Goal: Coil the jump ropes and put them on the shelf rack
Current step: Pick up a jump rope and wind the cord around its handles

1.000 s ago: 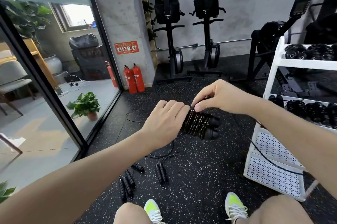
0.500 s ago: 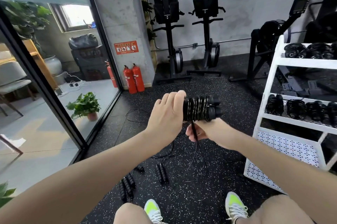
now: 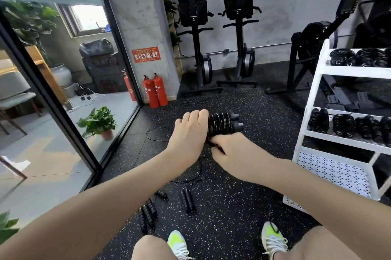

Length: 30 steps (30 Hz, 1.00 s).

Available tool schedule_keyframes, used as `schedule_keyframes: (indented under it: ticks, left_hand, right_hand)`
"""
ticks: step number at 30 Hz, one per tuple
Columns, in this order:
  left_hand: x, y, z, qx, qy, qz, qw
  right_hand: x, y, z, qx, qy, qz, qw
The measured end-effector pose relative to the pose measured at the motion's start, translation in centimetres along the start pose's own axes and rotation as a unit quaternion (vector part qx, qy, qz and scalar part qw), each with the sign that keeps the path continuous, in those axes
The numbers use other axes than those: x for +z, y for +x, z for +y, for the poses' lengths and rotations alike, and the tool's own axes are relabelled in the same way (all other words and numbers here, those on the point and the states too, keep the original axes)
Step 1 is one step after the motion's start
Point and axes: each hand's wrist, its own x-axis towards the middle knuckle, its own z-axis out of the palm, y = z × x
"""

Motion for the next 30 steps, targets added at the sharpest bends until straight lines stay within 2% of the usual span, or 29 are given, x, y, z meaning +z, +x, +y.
schedule_keyframes:
  ticks: [3, 9, 13, 16, 20, 24, 27, 30]
  left_hand:
    - [0.3, -0.6, -0.6, 0.011, -0.008, -0.01, 1.0]
    - [0.2, -1.0, -0.4, 0.021, -0.007, -0.006, 1.0]
    - [0.3, -1.2, -0.8, 0.107, 0.011, 0.031, 0.994]
    - [0.3, -1.6, -1.5, 0.201, -0.024, 0.058, 0.977]
    - [0.2, -2.0, -1.8, 0.27, -0.089, 0.065, 0.956]
    - [0.1, -2.3, -1.7, 0.27, -0.153, 0.061, 0.949]
    - [-0.2, -2.4, -1.5, 0.255, -0.209, 0.068, 0.942]
    - [-0.4, -2.5, -0.9, 0.241, -0.26, 0.07, 0.933]
  right_hand:
    - [-1.8, -0.2, -0.3, -0.001, -0.087, 0.037, 0.996]
    - [-2.7, -0.5, -0.5, -0.018, -0.116, 0.029, 0.993]
    - [-4.2, -0.3, -0.1, -0.032, -0.131, 0.059, 0.989]
    - [-6.1, 0.6, 0.7, -0.037, -0.14, 0.079, 0.986]
    - [-7.4, 2.2, 2.2, -0.043, 0.063, 0.029, 0.997]
    - [-7.5, 3.0, 4.1, -0.023, 0.179, 0.012, 0.984]
    - [-6.1, 3.0, 5.7, -0.01, 0.287, 0.009, 0.958]
    - [-3.9, 3.0, 6.8, 0.019, 0.414, 0.015, 0.91]
